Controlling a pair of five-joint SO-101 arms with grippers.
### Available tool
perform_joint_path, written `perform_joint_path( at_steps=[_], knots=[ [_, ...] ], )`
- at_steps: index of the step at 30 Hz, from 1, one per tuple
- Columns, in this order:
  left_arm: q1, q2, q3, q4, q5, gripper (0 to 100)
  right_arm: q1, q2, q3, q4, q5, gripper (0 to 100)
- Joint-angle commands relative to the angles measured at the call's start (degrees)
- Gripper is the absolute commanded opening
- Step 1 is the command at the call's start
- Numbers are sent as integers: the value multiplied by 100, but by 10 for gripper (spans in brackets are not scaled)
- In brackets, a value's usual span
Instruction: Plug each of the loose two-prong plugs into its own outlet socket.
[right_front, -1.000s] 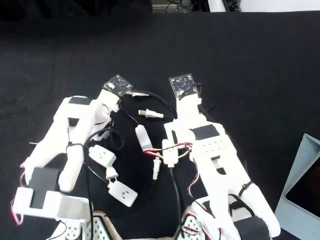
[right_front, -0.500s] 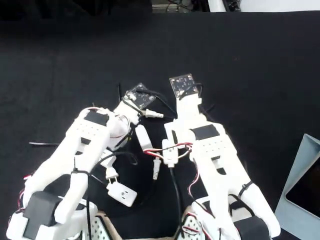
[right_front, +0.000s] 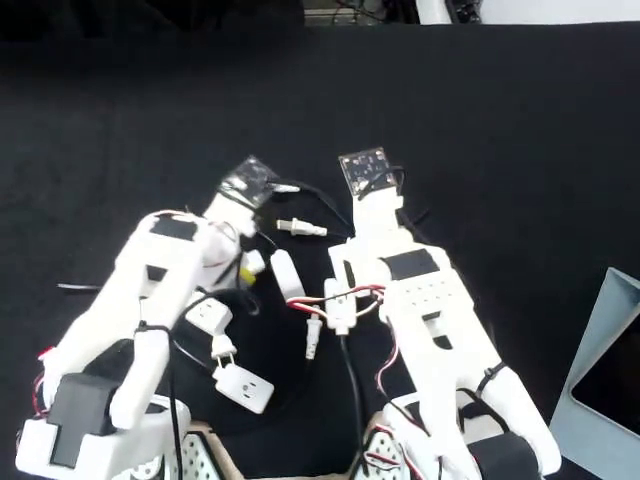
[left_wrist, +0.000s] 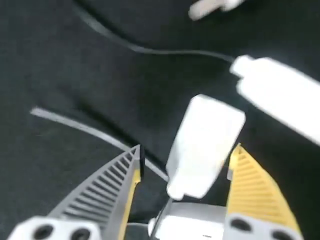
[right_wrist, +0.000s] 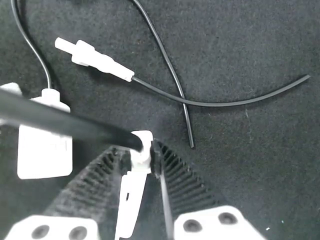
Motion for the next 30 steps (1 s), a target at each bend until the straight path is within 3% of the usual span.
perform_joint_path(
  at_steps=[1,19,22,27,30],
  knots=[
    [-338,-167,-409,-123,-105,282,70,13,-312,-26,-35,12],
    [-936,-114,-971,-53,-316,278,70,4,-356,-26,-35,12],
    [-1051,-246,-1112,360,-316,278,0,-127,-532,53,-35,12],
    [-1481,-993,-1095,826,-281,278,-624,-558,-1130,484,-35,12],
    [-1877,-1477,-884,826,88,278,-1081,-585,-1420,466,-35,12]
  ],
)
